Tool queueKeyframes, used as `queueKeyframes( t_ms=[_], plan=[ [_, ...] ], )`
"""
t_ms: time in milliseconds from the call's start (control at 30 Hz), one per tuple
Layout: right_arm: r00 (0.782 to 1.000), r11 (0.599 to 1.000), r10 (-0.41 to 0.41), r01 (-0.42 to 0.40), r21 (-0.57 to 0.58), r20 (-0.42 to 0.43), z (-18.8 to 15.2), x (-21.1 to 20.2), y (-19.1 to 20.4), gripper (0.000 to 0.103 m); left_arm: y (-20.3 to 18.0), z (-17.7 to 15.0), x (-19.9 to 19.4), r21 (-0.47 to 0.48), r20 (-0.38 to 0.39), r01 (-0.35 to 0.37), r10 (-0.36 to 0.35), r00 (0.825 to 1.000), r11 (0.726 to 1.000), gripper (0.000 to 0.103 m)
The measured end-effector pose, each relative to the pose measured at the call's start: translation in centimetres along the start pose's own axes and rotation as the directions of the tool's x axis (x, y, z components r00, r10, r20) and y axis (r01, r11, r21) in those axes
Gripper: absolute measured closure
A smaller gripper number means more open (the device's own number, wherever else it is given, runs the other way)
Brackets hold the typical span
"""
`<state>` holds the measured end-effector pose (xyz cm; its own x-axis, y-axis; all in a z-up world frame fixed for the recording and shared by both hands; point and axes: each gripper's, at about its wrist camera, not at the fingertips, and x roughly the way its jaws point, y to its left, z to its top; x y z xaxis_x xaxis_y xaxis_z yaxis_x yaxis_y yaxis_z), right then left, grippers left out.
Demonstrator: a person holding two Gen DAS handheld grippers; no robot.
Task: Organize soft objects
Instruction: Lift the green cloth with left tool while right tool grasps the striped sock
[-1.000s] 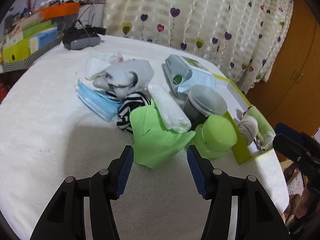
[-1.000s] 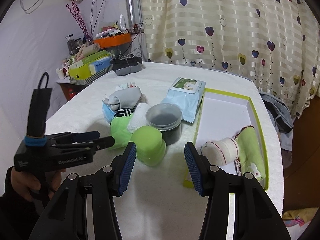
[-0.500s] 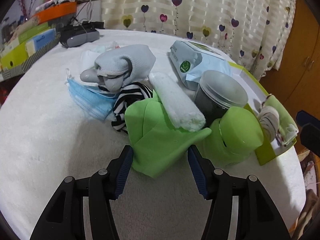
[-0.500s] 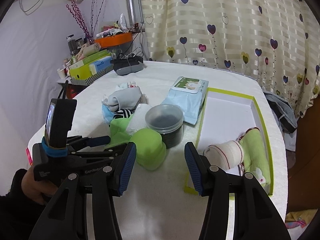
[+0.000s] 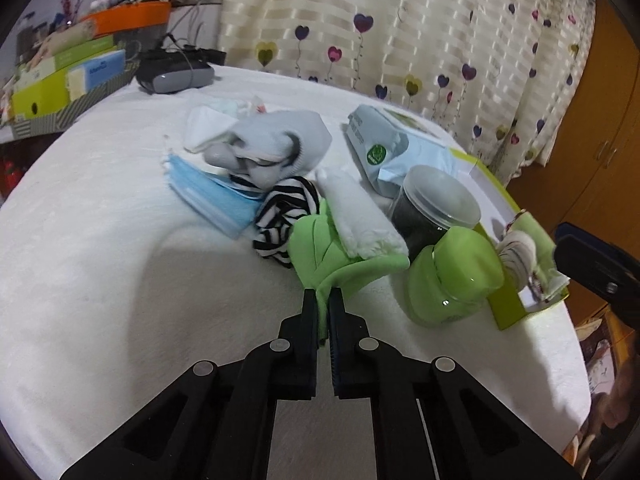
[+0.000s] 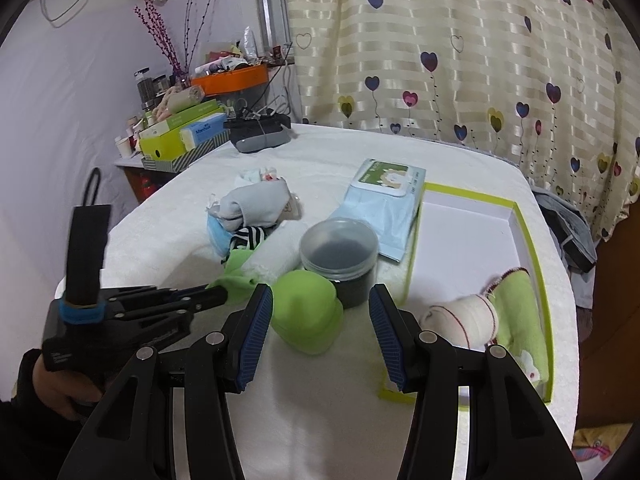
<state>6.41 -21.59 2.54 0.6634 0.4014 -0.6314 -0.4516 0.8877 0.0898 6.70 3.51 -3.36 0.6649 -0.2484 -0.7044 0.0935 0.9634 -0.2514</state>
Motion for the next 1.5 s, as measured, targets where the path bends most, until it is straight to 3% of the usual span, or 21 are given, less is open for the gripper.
queueKeyframes(
  t_ms=[467,733,1000,1167,1433,1500],
  plan=[
    [0.999,0.995,0.052,-0.053,-0.086,-0.006,1.3,1.4,4.9,0.052,5.2,-0.2,-6.5,-0.109,0.139,-0.026,0.041,0.989,0.994,0.098],
    [0.996,0.986,0.072,-0.08,-0.144,-0.061,2.6,5.1,7.9,0.052,7.7,-0.4,-7.2,-0.157,0.153,-0.022,0.046,0.987,0.987,0.098],
    [0.987,0.967,0.014,-0.055,-0.249,-0.162,4.2,10.1,10.0,0.052,9.3,-0.5,-6.7,-0.171,0.146,-0.013,0.039,0.989,0.985,0.098],
    [0.965,0.937,-0.072,-0.021,-0.35,-0.252,4.2,13.6,11.3,0.052,9.9,-0.5,-5.7,-0.172,0.118,-0.013,0.034,0.992,0.985,0.098],
    [0.929,0.912,-0.153,0.001,-0.41,-0.337,3.4,17.1,12.0,0.052,10.6,-0.4,-4.6,-0.172,0.092,-0.009,0.026,0.995,0.985,0.068],
    [0.93,0.912,-0.147,-0.004,-0.41,-0.336,3.2,17.2,12.0,0.069,10.7,-0.4,-4.2,-0.17,0.083,-0.007,0.022,0.996,0.985,0.062]
  ],
)
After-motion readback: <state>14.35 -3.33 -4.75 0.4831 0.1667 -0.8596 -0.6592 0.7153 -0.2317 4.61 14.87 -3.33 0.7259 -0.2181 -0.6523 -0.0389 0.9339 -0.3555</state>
